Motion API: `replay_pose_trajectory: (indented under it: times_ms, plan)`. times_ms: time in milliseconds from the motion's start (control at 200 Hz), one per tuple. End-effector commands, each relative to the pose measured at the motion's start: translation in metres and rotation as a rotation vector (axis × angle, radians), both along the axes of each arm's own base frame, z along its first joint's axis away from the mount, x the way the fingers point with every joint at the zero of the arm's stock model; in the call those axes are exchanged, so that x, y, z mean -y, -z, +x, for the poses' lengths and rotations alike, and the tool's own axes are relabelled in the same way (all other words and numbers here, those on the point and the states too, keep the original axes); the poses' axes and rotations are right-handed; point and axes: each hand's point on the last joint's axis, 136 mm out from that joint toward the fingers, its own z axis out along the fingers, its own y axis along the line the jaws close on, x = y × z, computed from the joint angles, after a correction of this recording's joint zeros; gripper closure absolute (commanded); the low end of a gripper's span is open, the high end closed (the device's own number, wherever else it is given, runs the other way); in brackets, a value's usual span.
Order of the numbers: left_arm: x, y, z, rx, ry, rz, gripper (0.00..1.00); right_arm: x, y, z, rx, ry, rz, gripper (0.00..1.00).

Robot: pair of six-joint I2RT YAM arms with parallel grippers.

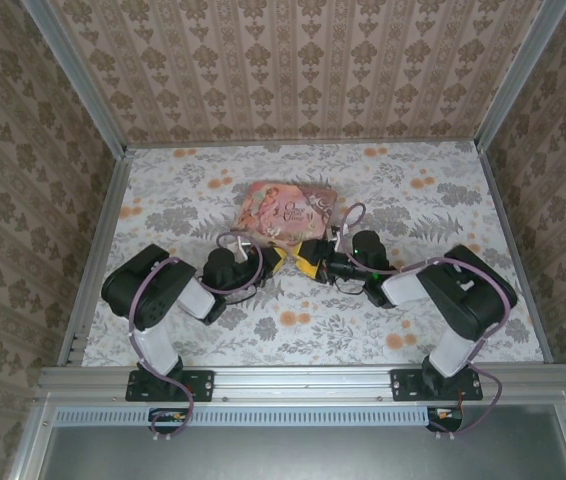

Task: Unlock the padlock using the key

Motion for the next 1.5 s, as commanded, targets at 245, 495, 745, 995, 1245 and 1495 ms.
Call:
replay_pose_trajectory:
  times_ms: [245,495,745,995,1245,1495]
  plan:
    - [0.015,0.012,-0.030,-0.048,0.174,0.006,1.00,0.020,0.013,-0.052,0.135,-0.167,-0.262,0.54]
    - [0.016,0.010,-0.029,-0.058,0.169,-0.002,1.00,0.040,0.004,-0.052,0.320,-0.119,-0.501,0.62]
    - [0.016,0.007,-0.030,-0.060,0.170,-0.009,1.00,0.030,0.009,-0.070,0.400,-0.188,-0.636,0.67]
    - [0.016,0.009,-0.031,-0.065,0.176,-0.004,1.00,0.030,0.014,-0.063,0.627,-0.159,-0.960,0.66]
    - [0.018,0.009,-0.030,-0.063,0.184,-0.005,1.00,0.023,0.020,-0.061,0.923,-0.176,-1.248,0.66]
    - [0.020,0.010,-0.029,-0.065,0.186,-0.006,1.00,0.004,0.045,-0.060,1.150,-0.237,-1.494,0.57]
